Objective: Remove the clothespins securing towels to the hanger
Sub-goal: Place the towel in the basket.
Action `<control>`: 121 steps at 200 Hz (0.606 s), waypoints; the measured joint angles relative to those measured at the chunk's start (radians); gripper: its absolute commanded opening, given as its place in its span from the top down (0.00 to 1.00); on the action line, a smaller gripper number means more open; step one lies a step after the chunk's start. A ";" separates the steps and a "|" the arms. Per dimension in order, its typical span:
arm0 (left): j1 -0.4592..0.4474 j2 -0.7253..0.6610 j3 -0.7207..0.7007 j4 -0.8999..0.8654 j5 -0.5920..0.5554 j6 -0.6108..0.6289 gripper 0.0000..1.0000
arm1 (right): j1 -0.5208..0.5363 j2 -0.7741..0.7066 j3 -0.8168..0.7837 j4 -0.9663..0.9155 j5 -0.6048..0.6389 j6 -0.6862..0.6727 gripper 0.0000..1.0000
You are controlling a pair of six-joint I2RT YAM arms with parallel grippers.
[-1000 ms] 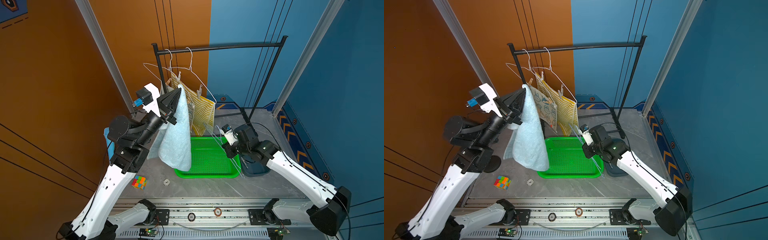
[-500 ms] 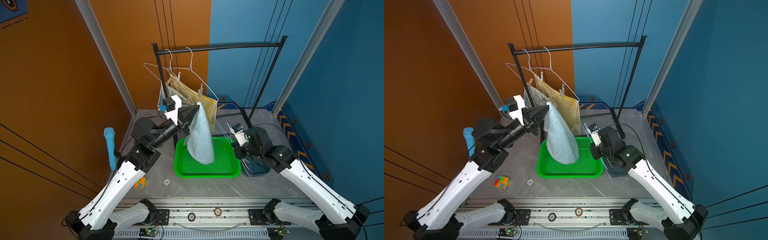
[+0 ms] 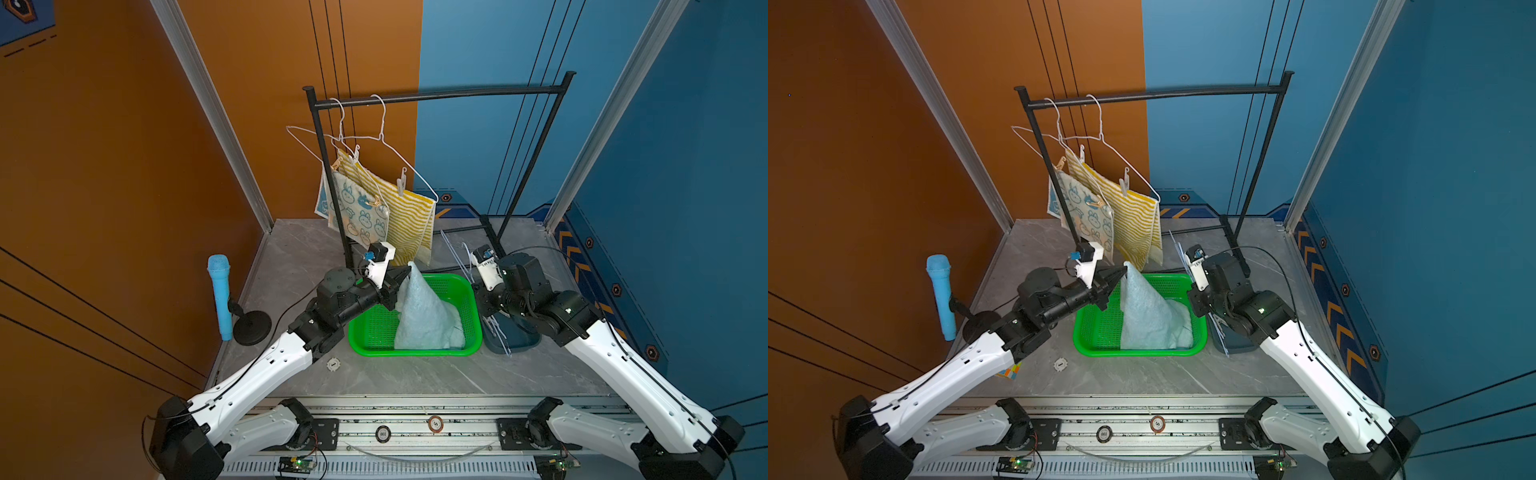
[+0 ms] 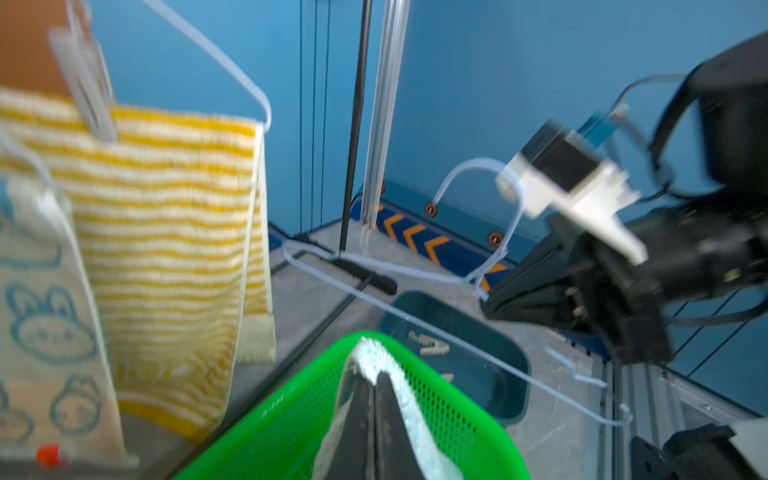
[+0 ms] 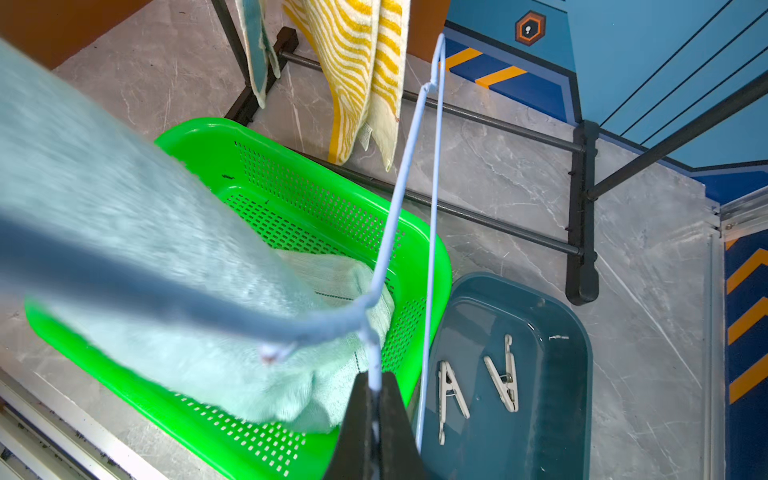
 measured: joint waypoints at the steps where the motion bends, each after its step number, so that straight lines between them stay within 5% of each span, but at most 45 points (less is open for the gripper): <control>1: 0.000 0.000 -0.004 0.000 -0.002 -0.001 1.00 | 0.000 0.000 0.000 0.000 0.000 0.000 1.00; 68: 0.113 -0.088 -0.206 -0.138 -0.157 -0.090 1.00 | 0.000 0.001 0.005 -0.001 0.003 0.000 1.00; 99: 0.143 -0.148 -0.256 -0.183 -0.194 -0.124 0.68 | -0.003 0.011 0.028 -0.008 0.003 0.000 1.00; 121: 0.164 -0.191 -0.258 -0.210 -0.209 -0.124 0.61 | -0.004 0.021 0.040 -0.008 0.003 0.000 1.00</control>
